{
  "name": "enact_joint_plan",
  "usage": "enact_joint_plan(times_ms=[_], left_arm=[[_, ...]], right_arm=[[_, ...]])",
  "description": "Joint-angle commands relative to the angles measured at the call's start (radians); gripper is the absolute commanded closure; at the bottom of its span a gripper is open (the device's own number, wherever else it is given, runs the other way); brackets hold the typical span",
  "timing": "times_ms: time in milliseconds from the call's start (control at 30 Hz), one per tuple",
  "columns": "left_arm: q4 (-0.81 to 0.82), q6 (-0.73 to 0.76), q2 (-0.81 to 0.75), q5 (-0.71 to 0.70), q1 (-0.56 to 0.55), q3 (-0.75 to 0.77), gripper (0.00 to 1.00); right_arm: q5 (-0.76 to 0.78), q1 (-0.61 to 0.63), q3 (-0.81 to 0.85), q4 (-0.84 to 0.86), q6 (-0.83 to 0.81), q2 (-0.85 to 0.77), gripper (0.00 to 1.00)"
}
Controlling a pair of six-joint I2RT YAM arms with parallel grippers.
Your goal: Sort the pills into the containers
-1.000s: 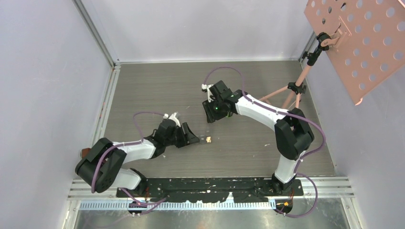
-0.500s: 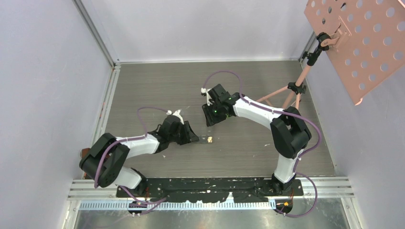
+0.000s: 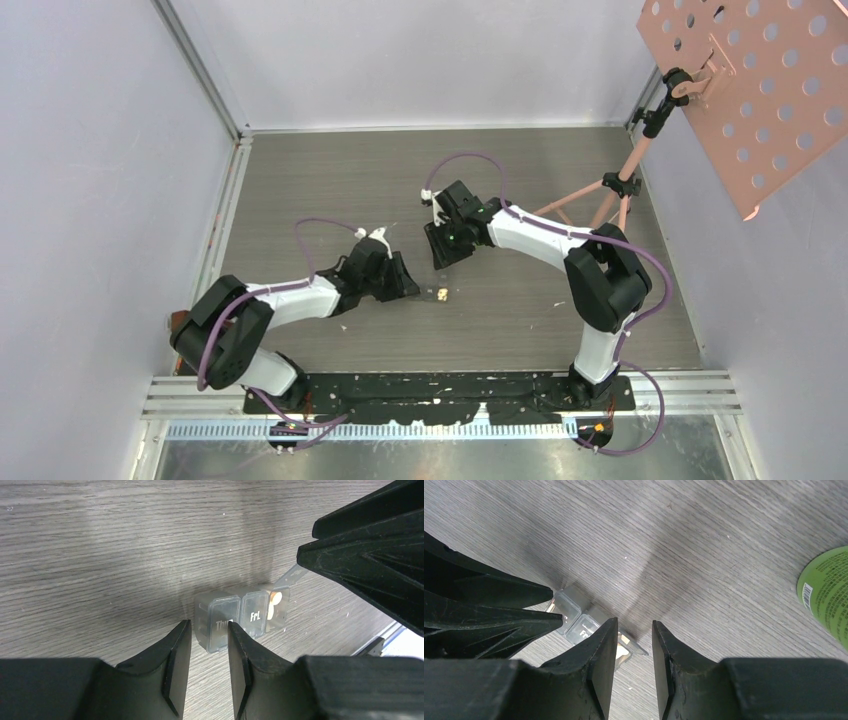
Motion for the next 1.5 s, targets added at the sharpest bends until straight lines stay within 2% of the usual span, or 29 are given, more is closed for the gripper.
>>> enact_joint_plan(times_ms=[0,533,633,733,833,1033,1200,1467], left_arm=[[-0.209,0.056,0.010,-0.113,-0.008,0.020,0.66],[-0.296,-0.003,0.032,-0.189,-0.024,0.062,0.68],[-0.300,-0.002,0.034,-0.193,-0.028,0.068,0.68],[-0.303,0.001,0.032,-0.195,-0.030,0.069,0.69],[-0.308,0.003,0.028,-0.199,-0.031,0.067,0.69],[-0.309,0.007,0.028,-0.203,-0.032,0.072,0.69],[-0.310,0.006,0.033,-0.206,-0.035,0.075,0.69],[-0.313,0.002,0.038,-0.207,-0.038,0.081,0.71]], right_arm=[[-0.020,0.006,-0.007,-0.008,0.009,-0.046,0.62],[-0.118,0.009,-0.032,-0.042,0.025,-0.132,0.64],[-0.079,0.011,-0.044,-0.047,0.024,-0.134,0.63],[-0.005,0.010,-0.044,-0.044,0.028,-0.134,0.57],[0.065,0.010,-0.028,-0.039,0.034,-0.121,0.55],[0.083,0.012,-0.020,-0.024,0.062,-0.090,0.62],[0.094,0.012,-0.025,-0.010,0.082,-0.075,0.75],[0.135,0.017,-0.018,-0.029,0.038,-0.035,0.77]])
